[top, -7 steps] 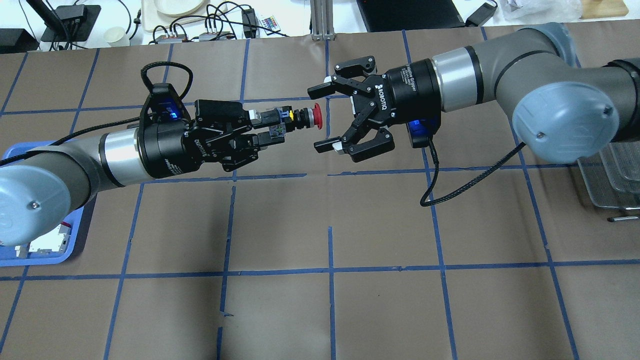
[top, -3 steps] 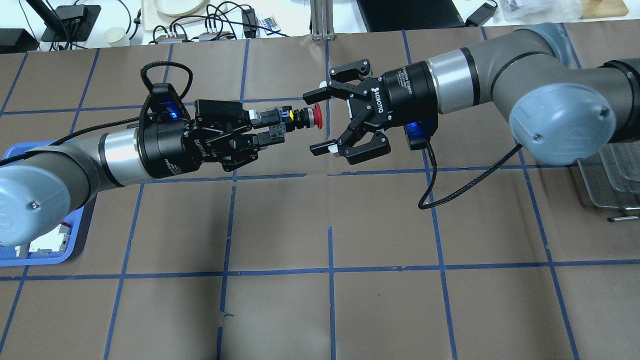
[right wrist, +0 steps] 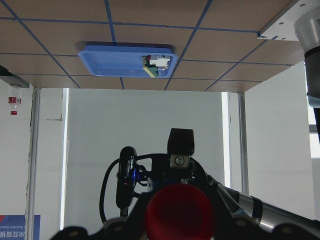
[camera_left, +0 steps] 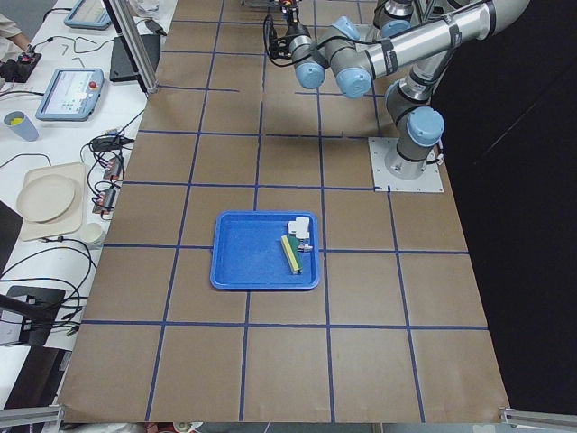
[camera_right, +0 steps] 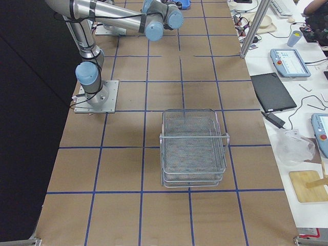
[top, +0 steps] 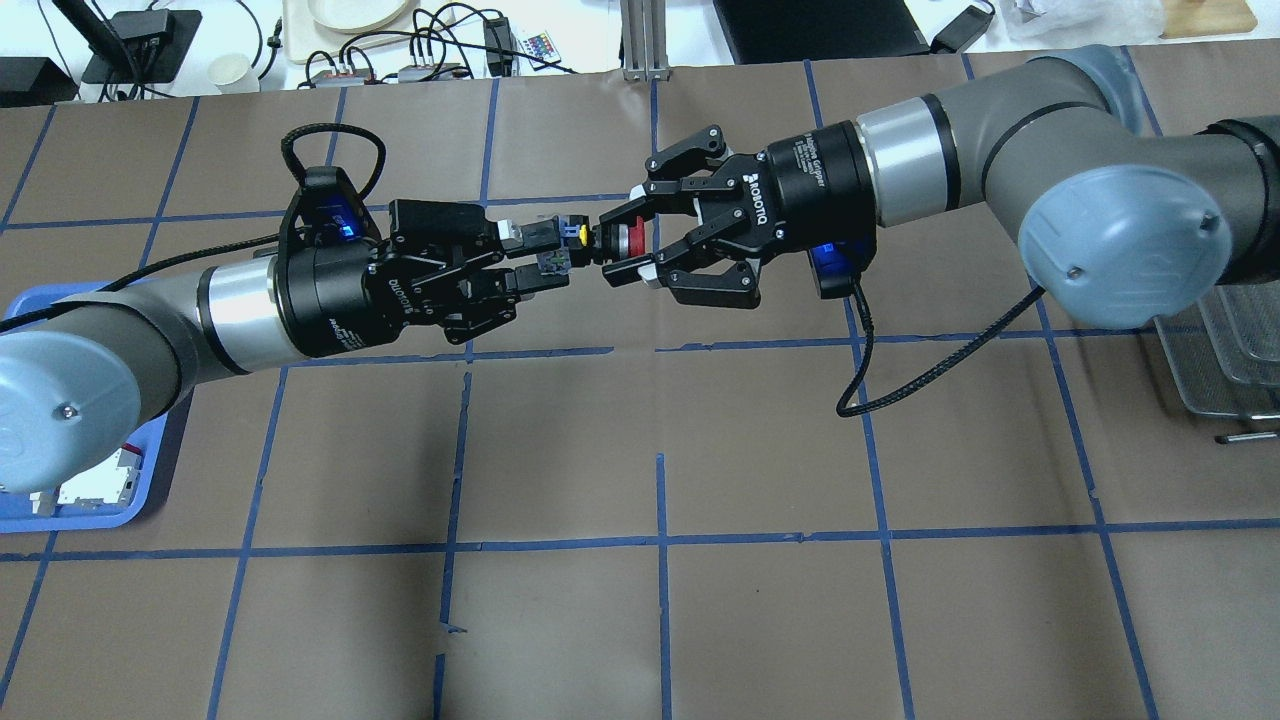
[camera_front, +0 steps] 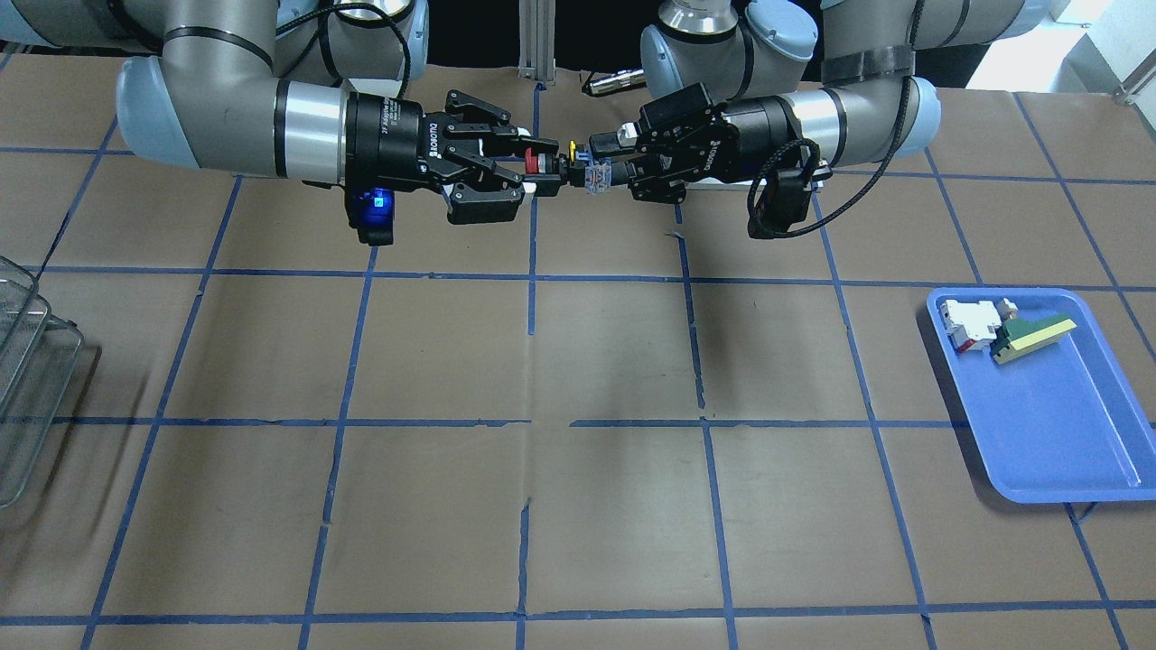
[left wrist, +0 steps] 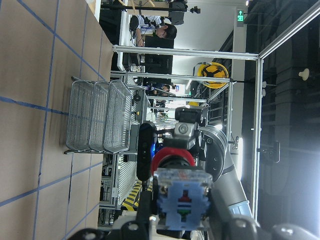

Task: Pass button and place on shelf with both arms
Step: 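Close the right gripper on the button and open the left gripper, withdrawing it, then carry the red button with the right gripper over the mesh basket and lower it, then open the right gripper to release the button into the basket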

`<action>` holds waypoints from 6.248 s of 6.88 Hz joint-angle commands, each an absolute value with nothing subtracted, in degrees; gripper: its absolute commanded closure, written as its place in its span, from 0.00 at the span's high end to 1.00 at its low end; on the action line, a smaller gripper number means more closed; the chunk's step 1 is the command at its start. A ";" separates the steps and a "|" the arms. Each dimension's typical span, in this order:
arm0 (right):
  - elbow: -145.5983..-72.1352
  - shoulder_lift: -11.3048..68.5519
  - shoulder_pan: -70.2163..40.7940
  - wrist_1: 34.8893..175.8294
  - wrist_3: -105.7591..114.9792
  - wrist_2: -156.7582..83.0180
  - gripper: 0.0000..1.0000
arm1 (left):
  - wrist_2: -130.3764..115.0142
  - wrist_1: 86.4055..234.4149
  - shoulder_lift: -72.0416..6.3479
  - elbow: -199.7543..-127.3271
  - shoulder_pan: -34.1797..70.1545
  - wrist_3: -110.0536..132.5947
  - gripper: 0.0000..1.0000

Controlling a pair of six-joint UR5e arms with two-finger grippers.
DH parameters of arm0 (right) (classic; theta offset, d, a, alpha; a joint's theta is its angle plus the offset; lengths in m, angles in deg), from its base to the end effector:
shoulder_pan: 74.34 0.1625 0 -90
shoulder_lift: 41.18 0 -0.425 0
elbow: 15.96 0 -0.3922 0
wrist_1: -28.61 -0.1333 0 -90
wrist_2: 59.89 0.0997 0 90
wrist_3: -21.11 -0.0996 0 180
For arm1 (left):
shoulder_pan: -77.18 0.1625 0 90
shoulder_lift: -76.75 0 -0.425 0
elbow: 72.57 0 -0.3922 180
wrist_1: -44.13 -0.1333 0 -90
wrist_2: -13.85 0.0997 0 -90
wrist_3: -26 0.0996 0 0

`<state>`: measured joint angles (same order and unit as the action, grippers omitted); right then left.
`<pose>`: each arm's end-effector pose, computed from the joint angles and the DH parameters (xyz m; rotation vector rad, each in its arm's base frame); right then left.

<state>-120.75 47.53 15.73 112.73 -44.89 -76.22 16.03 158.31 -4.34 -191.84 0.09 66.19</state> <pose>0.2295 -0.4681 0.4155 1.3176 1.5033 1.1296 -0.1442 -0.4129 0.3733 0.2191 -1.5836 0.0951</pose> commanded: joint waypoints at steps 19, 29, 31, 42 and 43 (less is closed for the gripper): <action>-109.38 50.58 -11.74 124.82 54.89 -154.64 0.06 | 104.29 136.67 -13.25 -159.67 -9.92 31.10 1.00; -108.95 35.54 -22.22 147.45 64.44 -147.61 0.20 | 106.23 140.02 -18.26 -153.78 -9.65 31.54 1.00; -109.47 35.54 -22.83 147.00 64.35 -147.96 0.32 | 106.14 140.11 -18.00 -153.78 -9.65 31.19 1.00; -109.21 48.09 -19.61 122.10 54.50 -149.57 0.99 | 103.15 141.25 -17.12 -154.41 -10.09 24.24 1.00; -109.30 50.98 -14.45 119.08 49.29 -149.45 0.99 | 103.58 141.25 -17.03 -154.92 -10.18 24.24 1.00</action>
